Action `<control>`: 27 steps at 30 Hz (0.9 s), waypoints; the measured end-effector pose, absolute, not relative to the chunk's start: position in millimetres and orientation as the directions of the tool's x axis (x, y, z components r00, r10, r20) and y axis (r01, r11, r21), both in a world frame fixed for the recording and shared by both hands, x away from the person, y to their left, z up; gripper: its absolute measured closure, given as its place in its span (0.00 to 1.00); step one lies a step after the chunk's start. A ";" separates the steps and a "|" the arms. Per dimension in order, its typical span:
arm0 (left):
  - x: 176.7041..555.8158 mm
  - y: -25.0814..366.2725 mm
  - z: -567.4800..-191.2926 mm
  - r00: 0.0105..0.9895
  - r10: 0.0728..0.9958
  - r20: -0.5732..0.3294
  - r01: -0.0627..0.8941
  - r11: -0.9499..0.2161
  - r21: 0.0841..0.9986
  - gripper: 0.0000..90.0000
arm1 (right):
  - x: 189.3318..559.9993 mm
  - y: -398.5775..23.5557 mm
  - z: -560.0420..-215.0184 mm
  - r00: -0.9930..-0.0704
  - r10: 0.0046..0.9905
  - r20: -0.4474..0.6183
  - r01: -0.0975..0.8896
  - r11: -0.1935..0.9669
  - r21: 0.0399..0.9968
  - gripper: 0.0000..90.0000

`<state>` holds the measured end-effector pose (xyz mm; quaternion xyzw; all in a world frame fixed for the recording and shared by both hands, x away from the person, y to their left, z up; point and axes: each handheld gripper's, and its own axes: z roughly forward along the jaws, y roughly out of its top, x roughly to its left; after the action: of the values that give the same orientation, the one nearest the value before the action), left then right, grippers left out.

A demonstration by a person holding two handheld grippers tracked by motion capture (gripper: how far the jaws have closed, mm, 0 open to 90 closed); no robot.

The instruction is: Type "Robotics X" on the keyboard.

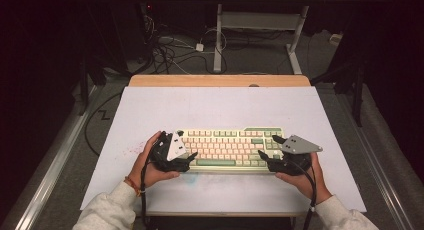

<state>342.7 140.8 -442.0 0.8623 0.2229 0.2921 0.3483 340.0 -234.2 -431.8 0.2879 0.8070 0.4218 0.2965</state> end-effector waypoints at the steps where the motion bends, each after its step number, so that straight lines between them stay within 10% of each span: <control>1: 341.5 142.4 -442.7 0.725 0.589 0.358 0.179 -0.662 0.728 0.21 | 338.4 -235.8 -431.1 -0.654 0.719 -0.236 0.211 0.473 0.856 0.30; 27: 305.5 208.1 -473.9 0.673 0.666 0.323 0.293 -0.641 0.710 0.18 | 303.3 -298.8 -447.0 -0.468 0.847 -0.253 0.264 0.407 0.874 0.20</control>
<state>305.5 208.1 -473.9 0.8573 0.2796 0.2922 0.3185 303.3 -298.8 -447.0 0.3670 0.7567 0.4020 0.3621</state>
